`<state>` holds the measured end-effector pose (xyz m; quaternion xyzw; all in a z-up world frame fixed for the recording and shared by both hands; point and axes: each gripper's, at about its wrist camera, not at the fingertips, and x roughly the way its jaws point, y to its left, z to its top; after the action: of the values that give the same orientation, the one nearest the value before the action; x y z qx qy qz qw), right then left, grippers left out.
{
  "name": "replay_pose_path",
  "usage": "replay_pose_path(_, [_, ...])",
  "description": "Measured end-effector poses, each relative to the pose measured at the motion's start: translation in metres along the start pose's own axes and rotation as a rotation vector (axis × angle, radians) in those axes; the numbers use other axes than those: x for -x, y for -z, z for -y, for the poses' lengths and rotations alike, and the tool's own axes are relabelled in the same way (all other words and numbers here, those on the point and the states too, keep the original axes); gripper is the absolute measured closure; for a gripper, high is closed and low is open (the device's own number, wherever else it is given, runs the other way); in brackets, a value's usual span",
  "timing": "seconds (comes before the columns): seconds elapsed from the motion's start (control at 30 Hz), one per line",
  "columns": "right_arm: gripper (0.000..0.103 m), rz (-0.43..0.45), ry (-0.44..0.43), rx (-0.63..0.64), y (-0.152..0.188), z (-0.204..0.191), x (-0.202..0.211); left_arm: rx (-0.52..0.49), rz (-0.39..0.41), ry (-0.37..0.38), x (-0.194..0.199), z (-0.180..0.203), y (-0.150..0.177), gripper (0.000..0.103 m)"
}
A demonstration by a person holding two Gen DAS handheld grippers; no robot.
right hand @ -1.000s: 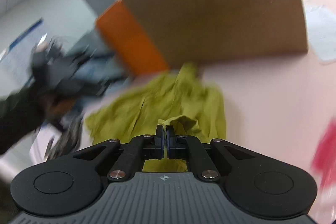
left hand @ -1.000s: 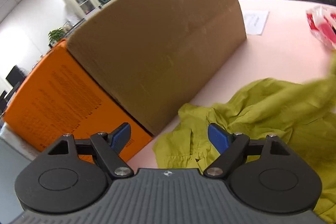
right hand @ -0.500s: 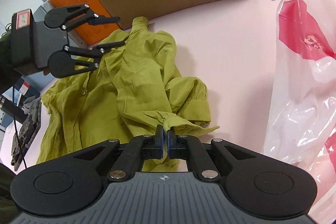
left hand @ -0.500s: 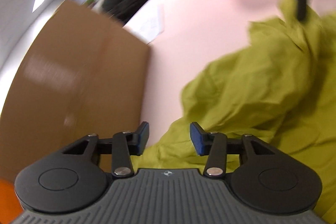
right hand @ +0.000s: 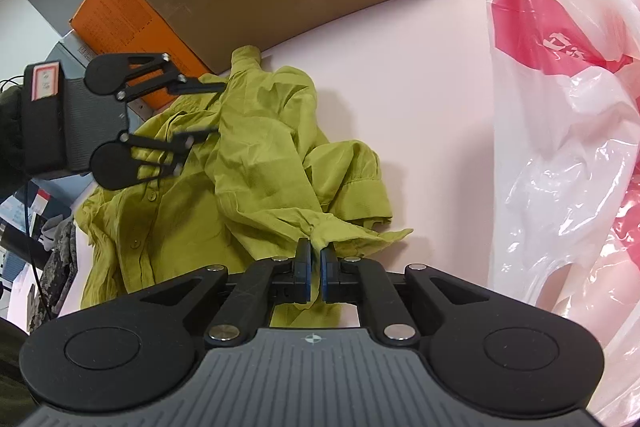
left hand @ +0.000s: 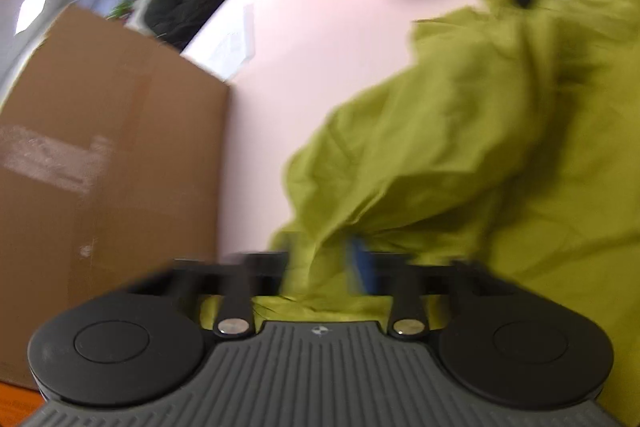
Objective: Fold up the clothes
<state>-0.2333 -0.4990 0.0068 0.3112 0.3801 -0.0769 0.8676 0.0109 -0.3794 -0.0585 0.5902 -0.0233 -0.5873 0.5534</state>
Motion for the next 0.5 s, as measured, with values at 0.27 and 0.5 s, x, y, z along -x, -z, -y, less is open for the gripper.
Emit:
replay_pose_path(0.27, [0.099,0.289,0.084,0.065,-0.068,-0.004,0.013,0.42,-0.062,-0.304,-0.024,-0.049,-0.013,0.103])
replay_pose_path(0.5, [0.062,0.455,0.277,-0.128,-0.084,0.027,0.027,0.724,-0.198,-0.283,-0.046,-0.062,-0.006,0.1])
